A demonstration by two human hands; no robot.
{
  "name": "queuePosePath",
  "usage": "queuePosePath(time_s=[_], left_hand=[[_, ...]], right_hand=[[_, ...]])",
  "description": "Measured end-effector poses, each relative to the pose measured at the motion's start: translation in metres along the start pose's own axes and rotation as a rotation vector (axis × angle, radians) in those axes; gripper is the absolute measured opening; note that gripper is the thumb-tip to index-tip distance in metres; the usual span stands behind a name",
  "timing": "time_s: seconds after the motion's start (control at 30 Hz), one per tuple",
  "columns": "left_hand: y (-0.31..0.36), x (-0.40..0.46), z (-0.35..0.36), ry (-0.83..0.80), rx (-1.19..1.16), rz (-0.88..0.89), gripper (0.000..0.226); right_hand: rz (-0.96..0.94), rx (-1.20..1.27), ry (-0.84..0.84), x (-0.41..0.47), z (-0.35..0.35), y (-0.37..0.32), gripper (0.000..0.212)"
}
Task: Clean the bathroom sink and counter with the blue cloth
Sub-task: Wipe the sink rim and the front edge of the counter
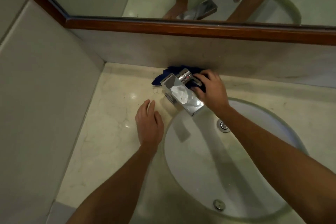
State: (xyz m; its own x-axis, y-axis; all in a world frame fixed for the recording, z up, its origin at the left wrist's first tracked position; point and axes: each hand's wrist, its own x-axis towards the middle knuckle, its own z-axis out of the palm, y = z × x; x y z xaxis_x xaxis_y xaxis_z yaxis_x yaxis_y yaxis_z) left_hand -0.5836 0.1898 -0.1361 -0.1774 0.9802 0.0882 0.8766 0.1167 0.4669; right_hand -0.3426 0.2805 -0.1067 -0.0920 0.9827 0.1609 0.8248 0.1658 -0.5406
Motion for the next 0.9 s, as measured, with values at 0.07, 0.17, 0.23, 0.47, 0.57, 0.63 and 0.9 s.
queuePosePath(time_s=[0.07, 0.17, 0.23, 0.47, 0.57, 0.63, 0.9], left_hand=[[0.001, 0.001, 0.000, 0.012, 0.008, 0.009, 0.040], [0.002, 0.002, -0.001, 0.012, 0.016, -0.002, 0.039], [0.004, 0.001, -0.002, 0.012, 0.022, -0.005, 0.039], [0.007, 0.001, -0.004, -0.003, 0.030, -0.022, 0.039], [0.008, 0.000, -0.003, 0.000, 0.042, -0.018, 0.039], [0.008, 0.000, -0.003, 0.003, 0.049, -0.020, 0.039], [0.004, -0.003, -0.003, 0.017, 0.038, 0.012, 0.039]], right_hand=[[-0.018, -0.035, 0.060, -0.003, -0.004, 0.015, 0.040], [0.033, -0.097, 0.114, -0.028, -0.026, 0.045, 0.038], [0.091, -0.217, 0.098, -0.042, -0.046, 0.057, 0.043], [-0.323, -0.417, -0.160, -0.001, -0.036, 0.026, 0.066], [-0.436, -0.397, -0.132, 0.024, -0.005, 0.013, 0.046], [-0.464, -0.294, -0.084, 0.033, 0.006, 0.004, 0.036], [-0.464, -0.243, -0.082, 0.019, -0.012, 0.045, 0.043]])
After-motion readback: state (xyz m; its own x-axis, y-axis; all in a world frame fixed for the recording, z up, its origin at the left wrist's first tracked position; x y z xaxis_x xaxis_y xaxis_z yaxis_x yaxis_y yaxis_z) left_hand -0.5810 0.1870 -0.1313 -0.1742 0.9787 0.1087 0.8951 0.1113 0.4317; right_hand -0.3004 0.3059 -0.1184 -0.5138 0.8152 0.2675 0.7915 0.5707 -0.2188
